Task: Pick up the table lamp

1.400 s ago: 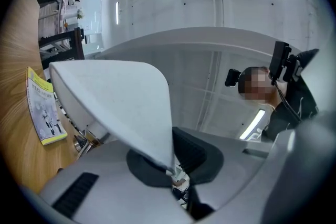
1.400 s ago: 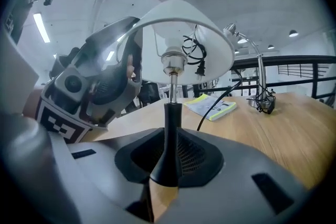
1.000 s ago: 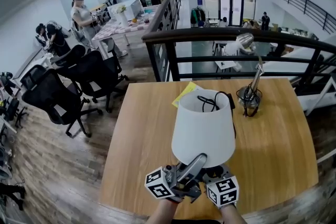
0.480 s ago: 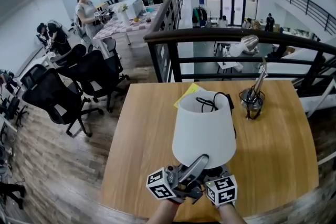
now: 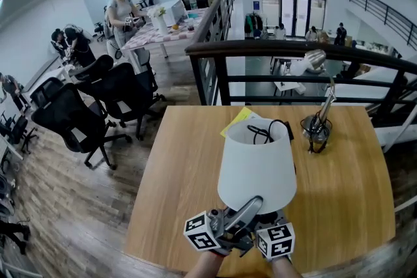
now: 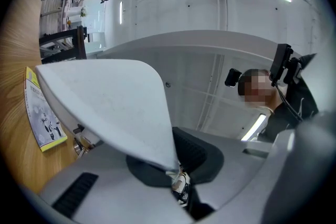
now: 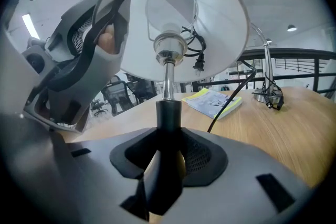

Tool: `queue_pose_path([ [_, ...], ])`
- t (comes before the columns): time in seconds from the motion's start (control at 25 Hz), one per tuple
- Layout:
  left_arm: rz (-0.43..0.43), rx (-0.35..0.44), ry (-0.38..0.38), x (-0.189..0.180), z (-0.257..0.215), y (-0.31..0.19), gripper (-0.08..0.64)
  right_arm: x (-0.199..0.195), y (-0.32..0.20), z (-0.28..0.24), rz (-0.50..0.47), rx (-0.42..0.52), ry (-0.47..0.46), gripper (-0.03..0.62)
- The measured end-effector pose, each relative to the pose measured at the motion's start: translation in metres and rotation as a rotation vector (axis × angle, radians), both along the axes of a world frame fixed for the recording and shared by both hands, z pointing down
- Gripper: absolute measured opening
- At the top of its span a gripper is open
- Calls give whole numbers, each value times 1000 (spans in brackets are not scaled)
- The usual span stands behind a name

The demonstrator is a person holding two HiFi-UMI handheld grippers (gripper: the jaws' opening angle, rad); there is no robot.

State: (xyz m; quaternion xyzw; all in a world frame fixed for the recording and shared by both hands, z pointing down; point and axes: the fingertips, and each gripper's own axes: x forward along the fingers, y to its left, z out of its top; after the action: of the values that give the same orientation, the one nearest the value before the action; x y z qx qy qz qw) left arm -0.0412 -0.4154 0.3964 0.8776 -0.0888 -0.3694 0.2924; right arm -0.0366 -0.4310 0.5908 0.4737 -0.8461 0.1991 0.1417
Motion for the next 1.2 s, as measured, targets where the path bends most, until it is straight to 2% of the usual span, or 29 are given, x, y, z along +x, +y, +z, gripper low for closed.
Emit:
queue_pose_path([
  [0.16, 14, 22, -20, 8, -1, 6, 12, 3, 0, 1, 13, 8, -12, 137],
  [0.4, 12, 39, 12, 9, -13, 11, 12, 10, 1, -14, 16, 53, -5, 137],
  [1.2, -20, 167, -5, 10, -68, 37, 12, 7, 4, -73, -6, 179, -24, 137],
])
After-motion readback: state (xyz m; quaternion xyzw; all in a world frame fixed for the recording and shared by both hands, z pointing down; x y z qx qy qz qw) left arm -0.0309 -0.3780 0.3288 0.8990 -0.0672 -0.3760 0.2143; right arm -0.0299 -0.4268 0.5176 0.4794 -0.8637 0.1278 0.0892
